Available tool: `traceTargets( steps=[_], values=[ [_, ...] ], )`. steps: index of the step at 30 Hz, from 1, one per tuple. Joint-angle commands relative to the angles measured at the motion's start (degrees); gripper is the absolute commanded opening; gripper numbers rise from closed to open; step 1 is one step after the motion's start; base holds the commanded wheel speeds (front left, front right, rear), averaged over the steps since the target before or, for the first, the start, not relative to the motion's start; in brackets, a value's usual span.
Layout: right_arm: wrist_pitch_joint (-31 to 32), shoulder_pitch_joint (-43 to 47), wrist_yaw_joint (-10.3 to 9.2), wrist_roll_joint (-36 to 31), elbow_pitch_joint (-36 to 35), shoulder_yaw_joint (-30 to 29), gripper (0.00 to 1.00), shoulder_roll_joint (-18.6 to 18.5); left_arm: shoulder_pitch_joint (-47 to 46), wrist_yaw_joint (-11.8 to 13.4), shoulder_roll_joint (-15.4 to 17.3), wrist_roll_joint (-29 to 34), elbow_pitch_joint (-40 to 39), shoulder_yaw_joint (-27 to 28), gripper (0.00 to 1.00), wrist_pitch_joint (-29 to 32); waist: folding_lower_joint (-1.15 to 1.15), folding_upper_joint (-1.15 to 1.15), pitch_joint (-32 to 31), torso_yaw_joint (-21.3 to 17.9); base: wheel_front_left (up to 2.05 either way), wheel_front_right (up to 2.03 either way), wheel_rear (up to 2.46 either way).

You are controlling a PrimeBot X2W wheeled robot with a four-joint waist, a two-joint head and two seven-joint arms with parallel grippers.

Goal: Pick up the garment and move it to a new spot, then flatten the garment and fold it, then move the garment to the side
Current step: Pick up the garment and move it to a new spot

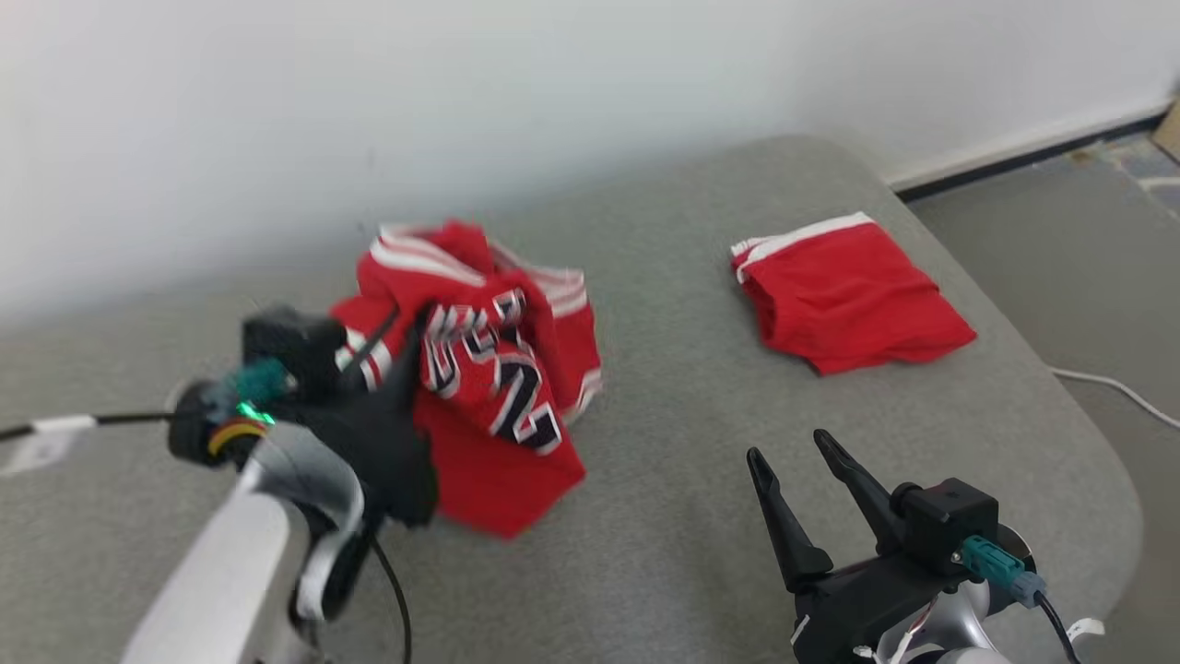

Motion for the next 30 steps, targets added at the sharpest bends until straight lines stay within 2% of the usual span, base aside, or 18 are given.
traceTargets(
  steps=[1,2,3,6,7,12,18,21,23,26,30],
  values=[
    [-0.39,-0.20,-0.14,0.43,0.36,0.26,1.00,0.10,1.73,-0.53,-1.25,0.39,3.04,-1.05,0.00,-1.75,0.00,0.00,2.72,-1.03,0.00,0.00,0.00],
    [-0.45,-0.43,-0.14,0.43,0.49,0.46,1.00,0.13,2.61,-0.82,-1.85,0.02,4.93,-1.65,0.00,-2.18,0.00,0.00,2.76,-0.84,0.00,0.00,0.00],
    [-0.39,-0.95,-0.14,0.47,0.76,1.01,1.00,0.12,3.49,-1.09,-2.75,1.09,10.18,-3.19,1.00,-3.74,0.00,0.00,2.47,-0.05,0.00,0.00,0.00],
    [-0.08,-0.30,-0.14,0.60,1.63,1.06,1.00,-0.42,5.73,0.05,-5.61,-1.76,15.82,-0.64,1.00,-10.20,0.00,0.00,0.25,2.46,0.00,0.00,0.00],
    [-0.08,0.98,-0.14,0.67,1.65,0.30,1.00,-0.73,8.12,-0.46,-6.29,-4.40,13.72,3.05,1.00,-17.76,0.00,0.00,-1.43,4.97,0.00,0.00,0.00],
    [-0.98,1.72,-0.14,1.05,1.91,-1.04,1.00,-1.01,12.76,0.27,-4.86,-4.88,8.74,6.73,1.00,-23.66,0.00,0.00,-3.34,8.80,0.00,0.00,0.00],
    [-4.60,2.23,-0.14,1.74,3.35,-3.30,1.00,-0.41,20.35,0.37,-4.18,-0.36,-2.64,12.30,1.00,-25.37,0.00,0.00,-5.00,13.98,0.00,0.00,0.00],
    [-6.52,2.92,-0.14,0.99,4.85,-4.93,1.00,-0.38,25.81,-0.88,-5.24,3.26,-7.88,14.95,1.00,-25.31,0.00,0.00,-5.55,16.16,0.00,0.00,0.00],
    [-10.28,4.19,-0.14,-0.49,7.13,-8.56,1.00,0.44,34.65,-2.78,-6.74,9.57,-11.61,19.46,1.00,-25.35,0.00,0.00,-6.42,18.79,0.00,0.00,0.00],
    [-10.68,6.22,-0.14,-2.29,9.25,-10.77,1.00,1.20,41.97,-2.06,-6.71,15.96,-10.70,20.82,1.00,-25.35,0.00,0.00,-7.58,19.93,0.00,0.00,0.00],
    [-8.73,7.28,-0.14,-3.73,10.30,-11.68,1.00,1.32,44.33,-0.61,-7.08,15.93,-8.05,21.69,1.00,-25.23,0.00,0.00,-8.31,20.08,0.00,0.00,0.00]
  ],
)
